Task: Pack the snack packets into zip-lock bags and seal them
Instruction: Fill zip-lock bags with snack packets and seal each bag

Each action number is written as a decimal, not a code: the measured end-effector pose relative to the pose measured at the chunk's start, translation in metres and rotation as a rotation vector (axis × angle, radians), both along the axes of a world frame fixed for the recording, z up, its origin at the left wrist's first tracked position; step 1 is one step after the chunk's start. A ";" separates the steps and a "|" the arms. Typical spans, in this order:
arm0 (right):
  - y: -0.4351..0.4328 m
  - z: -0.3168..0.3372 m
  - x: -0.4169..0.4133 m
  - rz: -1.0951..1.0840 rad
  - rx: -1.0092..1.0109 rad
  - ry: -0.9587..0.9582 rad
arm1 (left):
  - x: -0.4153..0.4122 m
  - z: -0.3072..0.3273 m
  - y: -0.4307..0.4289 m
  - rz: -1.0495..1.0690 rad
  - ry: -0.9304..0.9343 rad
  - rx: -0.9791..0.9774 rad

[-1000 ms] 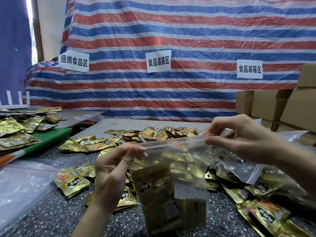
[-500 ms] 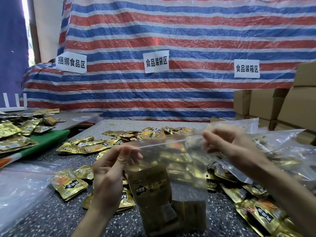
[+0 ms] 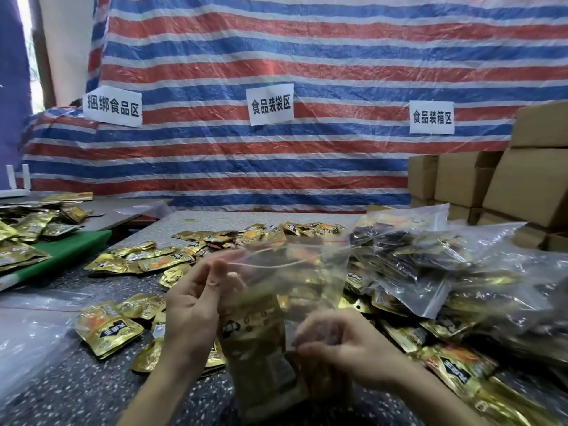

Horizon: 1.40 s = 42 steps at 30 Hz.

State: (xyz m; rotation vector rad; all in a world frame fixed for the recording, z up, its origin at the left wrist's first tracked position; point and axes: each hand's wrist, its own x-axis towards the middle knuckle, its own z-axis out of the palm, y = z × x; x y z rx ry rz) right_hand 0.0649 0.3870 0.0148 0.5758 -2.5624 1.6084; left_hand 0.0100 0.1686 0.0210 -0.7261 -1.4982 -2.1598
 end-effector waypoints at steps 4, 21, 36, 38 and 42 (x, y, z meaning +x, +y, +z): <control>0.011 0.012 0.003 -0.181 -0.046 0.009 | -0.004 -0.006 0.004 -0.002 -0.004 -0.120; 0.120 0.125 -0.089 -1.268 0.555 0.183 | 0.000 -0.024 0.020 0.111 0.051 -0.435; 0.039 0.108 -0.029 -0.787 0.363 -0.011 | 0.003 -0.021 0.020 0.142 0.145 -0.562; -0.001 0.067 -0.027 -0.583 0.241 0.005 | 0.003 -0.023 0.020 0.153 0.146 -0.582; -0.041 -0.006 -0.031 -0.525 0.075 0.141 | -0.002 -0.032 0.013 0.194 0.117 -0.577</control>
